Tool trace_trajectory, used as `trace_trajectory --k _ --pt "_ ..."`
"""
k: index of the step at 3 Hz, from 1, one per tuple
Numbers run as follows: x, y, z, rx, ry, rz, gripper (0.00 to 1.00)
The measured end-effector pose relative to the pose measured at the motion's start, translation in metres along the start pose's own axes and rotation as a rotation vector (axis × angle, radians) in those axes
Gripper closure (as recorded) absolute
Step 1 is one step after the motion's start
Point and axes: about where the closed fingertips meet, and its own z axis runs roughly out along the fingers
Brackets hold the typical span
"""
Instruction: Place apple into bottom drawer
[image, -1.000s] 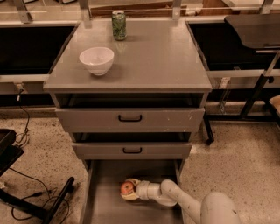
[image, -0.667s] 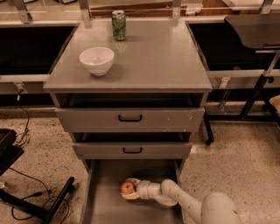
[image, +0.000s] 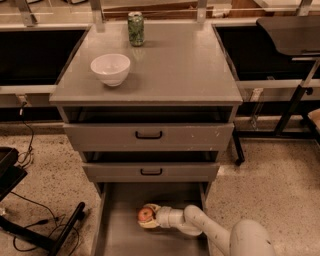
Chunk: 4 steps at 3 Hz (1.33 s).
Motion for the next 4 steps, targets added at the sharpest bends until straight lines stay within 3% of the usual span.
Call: trace_trajectory --k 1,2,4 --pt "0.0 0.0 0.0 0.0 0.0 0.0 0.11" --pt "0.0 0.0001 0.0001 0.0 0.0 0.0 0.0" --pt "-0.0082 0.0037 -0.0062 0.011 -0.003 -0.011 0.0"
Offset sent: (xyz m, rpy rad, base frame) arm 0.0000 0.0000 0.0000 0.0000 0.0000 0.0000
